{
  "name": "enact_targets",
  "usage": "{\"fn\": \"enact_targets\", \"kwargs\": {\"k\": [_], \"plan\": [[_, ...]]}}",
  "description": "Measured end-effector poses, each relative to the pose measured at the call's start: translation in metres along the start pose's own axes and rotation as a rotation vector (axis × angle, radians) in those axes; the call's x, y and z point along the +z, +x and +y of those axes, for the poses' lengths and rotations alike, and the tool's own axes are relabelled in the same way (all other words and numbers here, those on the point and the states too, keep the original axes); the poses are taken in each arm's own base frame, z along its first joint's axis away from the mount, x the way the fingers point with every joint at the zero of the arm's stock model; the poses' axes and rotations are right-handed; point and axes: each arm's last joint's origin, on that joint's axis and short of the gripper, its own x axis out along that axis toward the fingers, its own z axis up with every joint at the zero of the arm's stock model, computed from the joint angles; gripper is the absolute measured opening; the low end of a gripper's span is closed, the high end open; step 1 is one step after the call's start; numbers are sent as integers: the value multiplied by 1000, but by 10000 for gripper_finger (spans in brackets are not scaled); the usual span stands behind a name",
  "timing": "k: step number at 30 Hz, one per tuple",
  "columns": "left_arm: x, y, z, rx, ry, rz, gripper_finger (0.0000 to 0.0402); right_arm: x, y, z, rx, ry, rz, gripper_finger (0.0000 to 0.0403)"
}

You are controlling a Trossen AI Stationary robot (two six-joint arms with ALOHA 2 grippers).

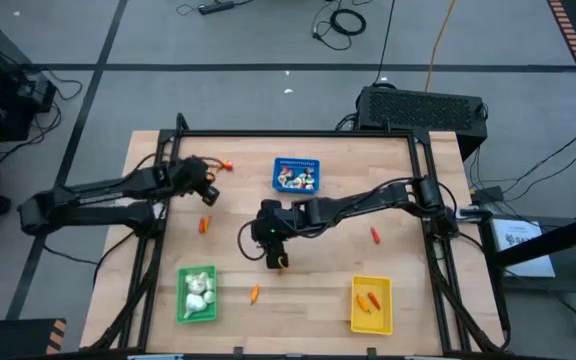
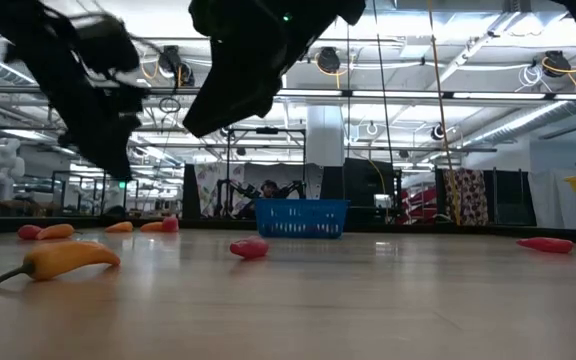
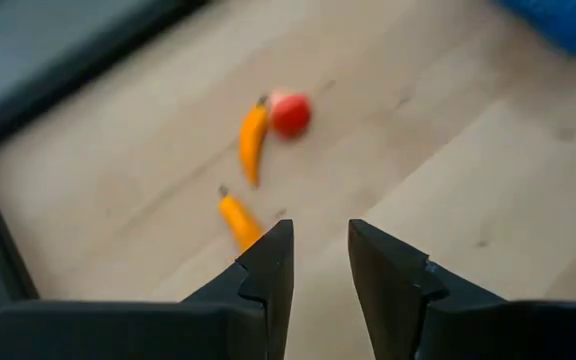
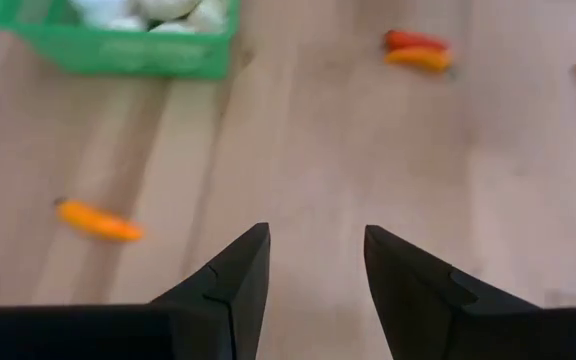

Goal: Sort produce into baskets
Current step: Put the yellow chili pepper into the yellow bin

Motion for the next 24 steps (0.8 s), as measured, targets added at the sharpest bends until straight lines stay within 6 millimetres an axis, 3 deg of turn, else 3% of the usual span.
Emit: {"fn": "enact_targets", "kwargs": {"k": [8,16,24], "plan": [[3,37,29,69,-147,190,106,-12,-1,26,76,-3,121,155],[6,58,31,44,-150,217,106,-16,-3,50,108,-54,150,155],[1,79,28,59,-142,283,106,-18,-4,59,120,-73,162,155]]}}
